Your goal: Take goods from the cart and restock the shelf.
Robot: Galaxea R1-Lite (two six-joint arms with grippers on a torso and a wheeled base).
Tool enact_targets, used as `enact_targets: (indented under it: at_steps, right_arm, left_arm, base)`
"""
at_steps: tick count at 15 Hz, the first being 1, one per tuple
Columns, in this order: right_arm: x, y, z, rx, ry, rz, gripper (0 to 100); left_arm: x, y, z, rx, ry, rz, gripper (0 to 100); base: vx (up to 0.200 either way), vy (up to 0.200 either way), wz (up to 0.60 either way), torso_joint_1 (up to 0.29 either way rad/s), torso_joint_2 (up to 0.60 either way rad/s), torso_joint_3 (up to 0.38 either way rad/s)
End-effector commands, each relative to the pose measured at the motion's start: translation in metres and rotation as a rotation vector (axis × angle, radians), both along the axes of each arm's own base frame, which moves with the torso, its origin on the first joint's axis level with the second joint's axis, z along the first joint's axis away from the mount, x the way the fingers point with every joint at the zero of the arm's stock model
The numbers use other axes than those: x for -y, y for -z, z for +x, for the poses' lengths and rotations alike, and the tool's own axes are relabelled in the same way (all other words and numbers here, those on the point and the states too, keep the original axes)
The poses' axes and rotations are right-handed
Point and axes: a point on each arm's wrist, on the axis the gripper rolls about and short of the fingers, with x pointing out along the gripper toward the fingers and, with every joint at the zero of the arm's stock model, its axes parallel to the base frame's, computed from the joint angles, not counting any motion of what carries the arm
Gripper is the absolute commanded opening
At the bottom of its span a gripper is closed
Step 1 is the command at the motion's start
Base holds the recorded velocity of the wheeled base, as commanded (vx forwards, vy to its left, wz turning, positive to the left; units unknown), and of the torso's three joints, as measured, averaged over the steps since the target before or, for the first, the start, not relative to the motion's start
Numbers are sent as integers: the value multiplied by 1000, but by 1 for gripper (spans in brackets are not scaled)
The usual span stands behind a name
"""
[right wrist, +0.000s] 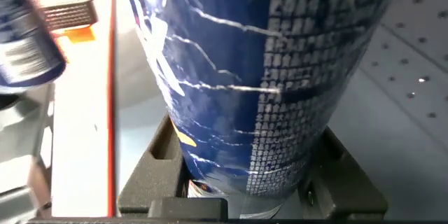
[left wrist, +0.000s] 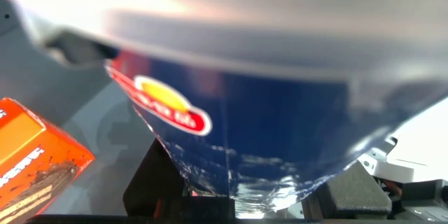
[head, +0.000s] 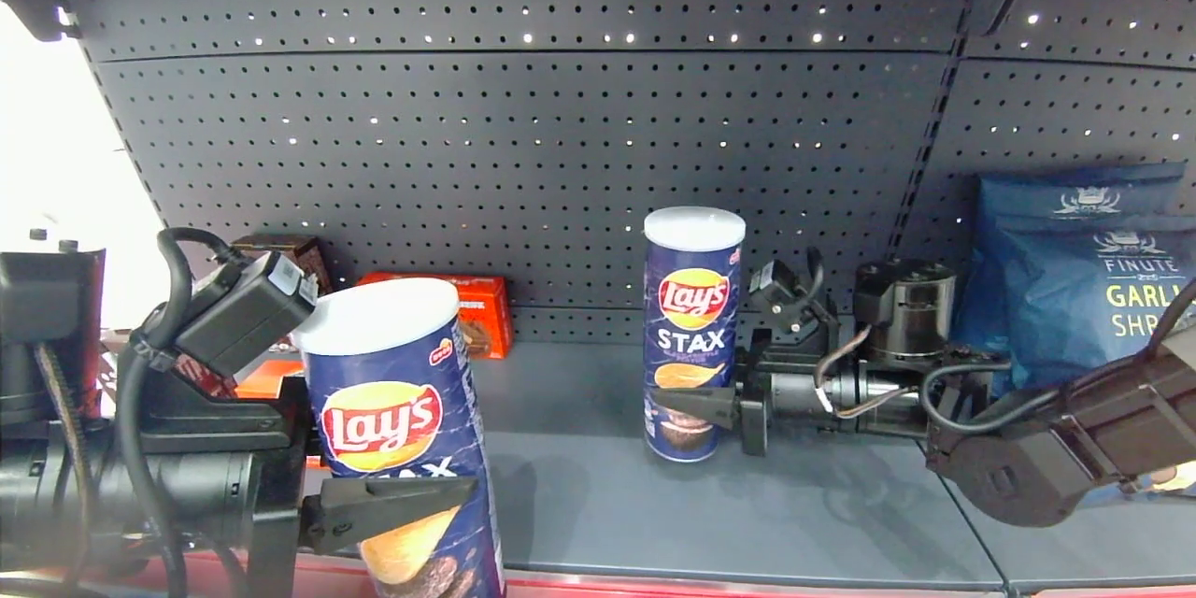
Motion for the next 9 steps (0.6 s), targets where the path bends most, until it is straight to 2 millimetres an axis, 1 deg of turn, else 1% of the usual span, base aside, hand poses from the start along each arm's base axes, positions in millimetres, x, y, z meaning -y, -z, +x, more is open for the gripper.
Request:
enact_targets:
  at_steps: [1, 3, 5, 9]
  right_arm:
    - [6, 0, -17, 8, -10, 4, 0]
    - [10, 12, -28, 9, -18, 6, 0]
    - [14, 20, -35, 1, -19, 1, 0]
    - [15, 30, -44, -15, -31, 5, 0]
  left_arm:
    - [0, -1, 0, 4, 0, -2, 0]
    - [0, -1, 0, 5, 0, -2, 0]
    - [0, -1, 0, 5, 0, -2, 0]
    - [1, -4, 2, 14, 0, -5, 0]
  base:
    - [0, 0, 0, 0, 0, 0]
    - [0, 0, 0, 0, 0, 0]
    - [0, 0, 0, 0, 0, 0]
    - [0, 0, 0, 0, 0, 0]
